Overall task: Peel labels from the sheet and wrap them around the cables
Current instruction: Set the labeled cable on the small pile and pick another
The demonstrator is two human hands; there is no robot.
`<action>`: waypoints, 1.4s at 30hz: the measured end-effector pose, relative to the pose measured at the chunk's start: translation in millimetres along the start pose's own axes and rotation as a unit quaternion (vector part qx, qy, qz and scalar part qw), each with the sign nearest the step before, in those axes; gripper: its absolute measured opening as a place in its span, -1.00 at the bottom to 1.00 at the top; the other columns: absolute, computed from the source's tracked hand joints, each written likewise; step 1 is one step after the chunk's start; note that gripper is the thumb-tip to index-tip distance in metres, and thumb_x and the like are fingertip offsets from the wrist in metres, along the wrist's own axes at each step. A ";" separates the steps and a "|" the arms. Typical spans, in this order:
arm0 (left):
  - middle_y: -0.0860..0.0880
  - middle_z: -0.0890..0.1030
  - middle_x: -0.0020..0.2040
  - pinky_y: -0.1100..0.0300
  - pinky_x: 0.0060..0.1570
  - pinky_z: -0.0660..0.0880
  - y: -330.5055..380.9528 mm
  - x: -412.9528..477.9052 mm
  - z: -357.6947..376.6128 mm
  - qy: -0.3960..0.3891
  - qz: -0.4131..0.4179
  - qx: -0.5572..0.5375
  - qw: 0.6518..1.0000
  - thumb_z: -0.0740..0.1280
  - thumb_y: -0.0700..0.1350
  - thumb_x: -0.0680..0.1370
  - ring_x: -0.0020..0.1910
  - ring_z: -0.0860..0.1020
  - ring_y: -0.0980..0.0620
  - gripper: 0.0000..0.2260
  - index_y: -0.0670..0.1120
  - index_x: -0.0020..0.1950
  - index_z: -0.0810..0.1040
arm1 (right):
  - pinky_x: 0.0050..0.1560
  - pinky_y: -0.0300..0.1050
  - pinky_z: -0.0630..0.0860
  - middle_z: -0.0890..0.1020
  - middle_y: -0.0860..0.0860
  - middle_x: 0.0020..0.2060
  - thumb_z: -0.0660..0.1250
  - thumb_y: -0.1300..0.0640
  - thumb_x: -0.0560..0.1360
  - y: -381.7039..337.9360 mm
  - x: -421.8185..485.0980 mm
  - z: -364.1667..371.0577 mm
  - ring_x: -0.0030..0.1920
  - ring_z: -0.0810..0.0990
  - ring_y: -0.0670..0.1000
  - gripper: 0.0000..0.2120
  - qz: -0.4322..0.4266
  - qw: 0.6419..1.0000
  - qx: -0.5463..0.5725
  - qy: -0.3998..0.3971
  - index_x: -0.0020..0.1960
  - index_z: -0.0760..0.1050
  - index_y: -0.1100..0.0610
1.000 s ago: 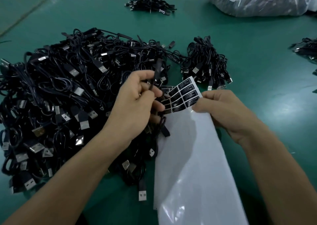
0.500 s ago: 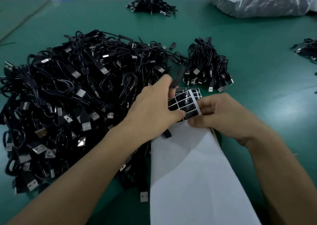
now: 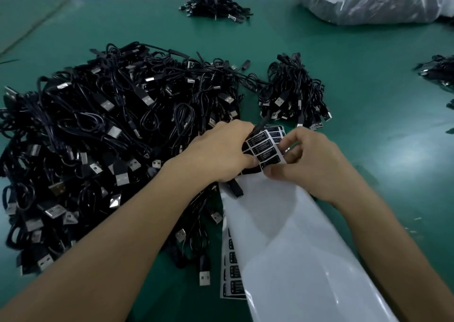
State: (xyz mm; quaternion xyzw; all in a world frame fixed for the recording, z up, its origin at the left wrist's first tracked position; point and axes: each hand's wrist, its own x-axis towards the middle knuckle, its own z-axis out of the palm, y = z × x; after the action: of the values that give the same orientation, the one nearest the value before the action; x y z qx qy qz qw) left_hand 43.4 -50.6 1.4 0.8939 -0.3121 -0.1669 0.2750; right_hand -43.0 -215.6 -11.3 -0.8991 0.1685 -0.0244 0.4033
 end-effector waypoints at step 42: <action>0.03 0.54 0.00 -0.07 -0.02 0.53 7.5 0.9 26.8 0.125 -0.012 0.032 0.992 0.37 0.05 0.58 -0.02 0.55 -0.06 -0.79 0.00 0.15 0.50 | -0.23 -0.52 0.38 0.59 -0.24 -0.42 0.51 0.06 0.44 19.7 -5.4 11.0 -0.25 0.56 -0.33 -0.88 -0.064 0.985 -0.014 0.162 -0.19 0.59 -0.12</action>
State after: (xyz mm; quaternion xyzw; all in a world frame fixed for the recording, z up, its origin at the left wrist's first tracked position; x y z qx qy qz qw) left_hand 28.0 -66.5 -15.6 0.9198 -0.2696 -0.0470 0.2812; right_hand -51.7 -218.2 -32.7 -0.8978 0.1738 -0.1937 0.3554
